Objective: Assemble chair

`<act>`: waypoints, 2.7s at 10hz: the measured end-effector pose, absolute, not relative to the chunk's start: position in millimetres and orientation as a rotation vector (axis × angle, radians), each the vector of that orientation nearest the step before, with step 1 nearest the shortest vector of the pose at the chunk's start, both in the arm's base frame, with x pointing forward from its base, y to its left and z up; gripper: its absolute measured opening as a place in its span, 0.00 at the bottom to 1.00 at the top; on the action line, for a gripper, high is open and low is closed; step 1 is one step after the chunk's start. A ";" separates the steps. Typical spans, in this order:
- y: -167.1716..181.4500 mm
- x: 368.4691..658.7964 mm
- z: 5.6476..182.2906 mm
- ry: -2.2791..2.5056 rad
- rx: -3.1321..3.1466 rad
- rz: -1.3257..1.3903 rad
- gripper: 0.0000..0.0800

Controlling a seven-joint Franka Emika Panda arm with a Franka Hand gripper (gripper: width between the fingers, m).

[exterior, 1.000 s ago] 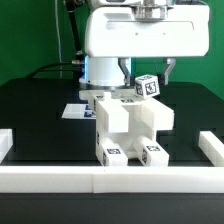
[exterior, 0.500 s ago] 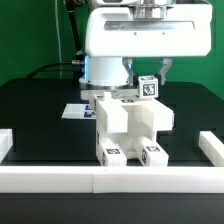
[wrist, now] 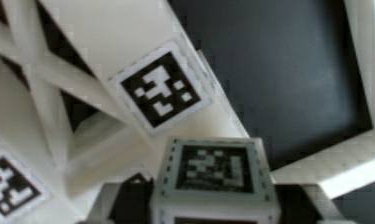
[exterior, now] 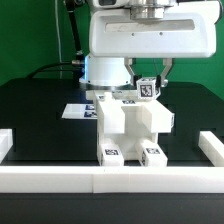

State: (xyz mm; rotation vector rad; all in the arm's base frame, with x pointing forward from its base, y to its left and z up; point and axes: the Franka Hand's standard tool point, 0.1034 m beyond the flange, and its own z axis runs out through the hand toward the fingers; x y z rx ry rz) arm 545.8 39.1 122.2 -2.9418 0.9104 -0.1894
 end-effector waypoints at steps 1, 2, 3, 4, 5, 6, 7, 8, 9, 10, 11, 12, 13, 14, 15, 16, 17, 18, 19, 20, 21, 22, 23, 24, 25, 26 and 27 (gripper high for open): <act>40.4 546.2 122.3 1.006 -2.906 -0.187 0.36; 40.6 546.3 122.2 1.133 -2.851 -0.181 0.36; 40.7 546.3 122.1 1.236 -2.801 -0.176 0.36; 40.7 546.2 121.9 1.310 -2.756 -0.169 0.36; 40.7 546.2 121.8 1.428 -2.683 -0.158 0.36; 40.8 546.3 121.8 1.516 -2.625 -0.151 0.36; 40.7 547.0 121.8 1.610 -2.558 -0.148 0.36; 41.1 547.6 121.8 1.676 -2.509 -0.146 0.36; 41.1 547.5 121.8 1.675 -2.510 -0.146 0.37; 41.1 547.2 121.2 1.662 -2.520 -0.145 0.37; 41.7 546.6 120.4 1.587 -2.576 -0.148 0.67; 42.8 546.5 120.3 1.495 -2.637 -0.153 0.67; 43.4 546.7 120.4 1.338 -2.731 -0.165 0.78; 43.1 546.9 120.5 1.176 -2.811 -0.175 0.78; 43.1 547.0 120.6 1.021 -2.877 -0.184 0.81; 42.7 547.0 120.6 0.901 -2.922 -0.189 0.81; 41.8 546.5 120.4 0.728 -2.978 -0.196 0.81; 42.2 546.2 120.2 0.594 -3.013 -0.200 0.81; 42.9 546.3 120.8 0.476 -3.039 -0.205 0.81; 43.0 546.6 121.8 0.377 -3.058 -0.210 0.81; 42.6 546.6 121.8 0.313 -3.070 -0.211 0.81; 41.2 546.9 121.9 0.182 -3.089 -0.214 0.81; 40.2 547.0 121.9 0.094 -3.098 -0.216 0.81; 40.1 547.0 121.8 0.056 -3.100 -0.217 0.81; 39.2 547.0 121.8 0.000 -3.104 -0.218 0.81; 39.1 546.8 121.2 0.017 -3.103 -0.216 0.61; 38.9 546.7 121.0 0.022 -3.103 -0.216 0.61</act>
Offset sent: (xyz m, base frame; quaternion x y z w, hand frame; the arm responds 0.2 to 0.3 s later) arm -0.0006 -0.0043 -0.0048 -0.0033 -0.0180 0.1669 0.9858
